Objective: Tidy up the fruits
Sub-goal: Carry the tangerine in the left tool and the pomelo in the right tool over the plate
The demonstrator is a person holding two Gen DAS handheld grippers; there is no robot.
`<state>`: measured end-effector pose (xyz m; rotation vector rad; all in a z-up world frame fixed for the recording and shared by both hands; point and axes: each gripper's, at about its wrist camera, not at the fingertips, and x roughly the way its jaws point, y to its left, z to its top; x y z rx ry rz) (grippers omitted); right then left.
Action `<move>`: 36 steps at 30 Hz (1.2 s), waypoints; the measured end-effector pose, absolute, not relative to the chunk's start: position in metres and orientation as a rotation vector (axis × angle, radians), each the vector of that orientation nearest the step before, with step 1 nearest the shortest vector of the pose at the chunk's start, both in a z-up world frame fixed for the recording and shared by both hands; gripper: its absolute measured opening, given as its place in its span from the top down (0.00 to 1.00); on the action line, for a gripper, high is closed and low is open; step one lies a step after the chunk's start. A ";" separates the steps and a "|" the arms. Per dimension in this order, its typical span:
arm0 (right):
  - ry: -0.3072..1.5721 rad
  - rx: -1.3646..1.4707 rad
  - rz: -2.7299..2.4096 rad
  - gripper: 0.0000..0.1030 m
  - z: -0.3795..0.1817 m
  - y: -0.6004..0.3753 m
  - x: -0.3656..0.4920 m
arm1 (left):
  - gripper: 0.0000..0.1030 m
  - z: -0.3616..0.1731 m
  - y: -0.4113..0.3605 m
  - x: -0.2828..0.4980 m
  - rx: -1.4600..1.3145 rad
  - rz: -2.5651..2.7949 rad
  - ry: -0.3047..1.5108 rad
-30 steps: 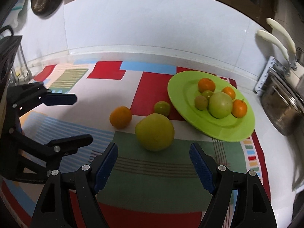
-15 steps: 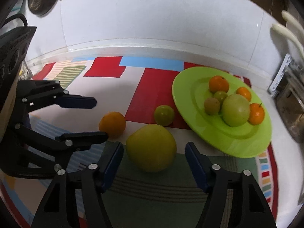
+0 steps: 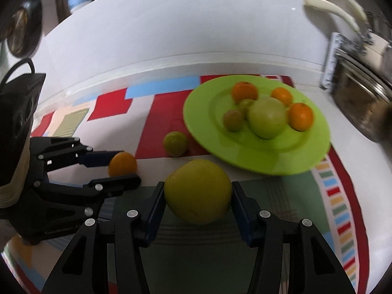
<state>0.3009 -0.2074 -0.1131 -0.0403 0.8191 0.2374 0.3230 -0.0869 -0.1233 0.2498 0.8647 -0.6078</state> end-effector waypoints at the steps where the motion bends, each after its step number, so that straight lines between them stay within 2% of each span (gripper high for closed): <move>1: 0.813 -0.038 0.229 0.49 -0.112 -0.209 0.298 | 0.70 -0.123 -0.089 0.321 0.254 -0.604 0.862; 24: 0.685 0.044 0.127 0.49 -0.060 -0.236 0.227 | 0.70 -0.062 -0.075 0.250 0.084 -0.426 0.777; 36: 0.602 0.087 0.064 0.49 -0.021 -0.255 0.223 | 0.70 -0.020 -0.090 0.259 0.091 -0.424 0.680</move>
